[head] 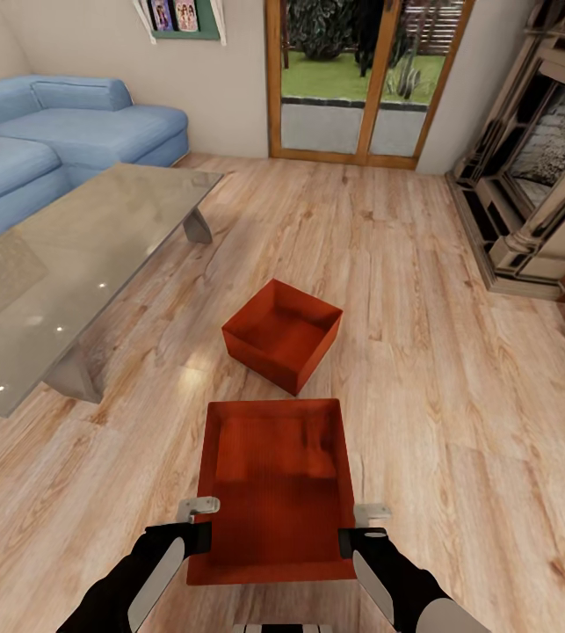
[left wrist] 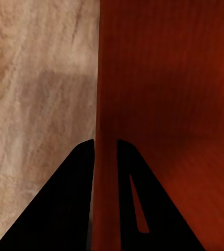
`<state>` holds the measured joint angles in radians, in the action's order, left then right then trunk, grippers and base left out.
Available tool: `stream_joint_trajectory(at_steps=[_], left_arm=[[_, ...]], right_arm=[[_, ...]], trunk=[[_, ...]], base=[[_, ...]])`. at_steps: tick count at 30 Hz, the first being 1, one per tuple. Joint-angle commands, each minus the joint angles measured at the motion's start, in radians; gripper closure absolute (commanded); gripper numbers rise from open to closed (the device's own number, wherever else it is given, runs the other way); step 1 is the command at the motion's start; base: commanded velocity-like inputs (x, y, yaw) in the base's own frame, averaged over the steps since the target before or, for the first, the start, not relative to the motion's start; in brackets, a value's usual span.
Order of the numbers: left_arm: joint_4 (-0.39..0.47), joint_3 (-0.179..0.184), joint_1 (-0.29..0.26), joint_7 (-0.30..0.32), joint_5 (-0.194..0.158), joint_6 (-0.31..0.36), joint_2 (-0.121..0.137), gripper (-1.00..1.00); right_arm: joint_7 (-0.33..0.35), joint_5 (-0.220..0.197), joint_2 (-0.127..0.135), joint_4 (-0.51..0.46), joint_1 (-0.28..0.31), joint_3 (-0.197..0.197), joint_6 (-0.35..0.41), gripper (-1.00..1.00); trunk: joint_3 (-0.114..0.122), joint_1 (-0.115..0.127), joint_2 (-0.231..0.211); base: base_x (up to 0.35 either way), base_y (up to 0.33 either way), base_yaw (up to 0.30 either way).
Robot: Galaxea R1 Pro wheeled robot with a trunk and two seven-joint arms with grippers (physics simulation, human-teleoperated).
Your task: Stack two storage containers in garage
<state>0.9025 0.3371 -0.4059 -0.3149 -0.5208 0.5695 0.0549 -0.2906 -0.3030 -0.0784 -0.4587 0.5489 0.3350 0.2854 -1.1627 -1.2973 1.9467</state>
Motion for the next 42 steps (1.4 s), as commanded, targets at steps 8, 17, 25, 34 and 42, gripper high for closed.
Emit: stream_joint_trajectory(at_steps=[8,17,25,34,42], left_arm=[[0.002,0.005,-0.001,-0.012,-0.013,0.001,0.002,1.0],[0.003,0.005,-0.001,-0.012,-0.013,0.001,0.002,1.0],[0.003,0.005,-0.001,-0.012,-0.013,0.001,0.002,1.0],[0.002,0.005,-0.001,-0.012,-0.013,0.001,0.002,1.0],[0.001,0.005,-0.001,-0.012,-0.013,0.001,0.002,1.0]], right_arm=[[-0.005,0.007,0.002,-0.001,0.001,-0.002,0.008,1.0],[-0.005,0.008,0.002,-0.001,0.001,-0.002,0.005,1.0],[-0.005,0.008,0.002,-0.001,0.001,-0.002,0.005,1.0],[-0.005,0.007,0.002,-0.001,0.0,-0.002,0.005,1.0],[-0.005,0.007,0.002,-0.001,0.001,-0.002,0.005,1.0]], trunk=[[-0.001,0.0,0.0],[-0.001,0.0,0.0],[0.002,0.0,0.0],[0.015,0.0,0.0],[0.027,0.0,0.0]], base=[[0.0,0.0,0.0],[0.0,0.0,0.0],[0.0,0.0,0.0],[0.0,0.0,0.0],[0.0,0.0,0.0]])
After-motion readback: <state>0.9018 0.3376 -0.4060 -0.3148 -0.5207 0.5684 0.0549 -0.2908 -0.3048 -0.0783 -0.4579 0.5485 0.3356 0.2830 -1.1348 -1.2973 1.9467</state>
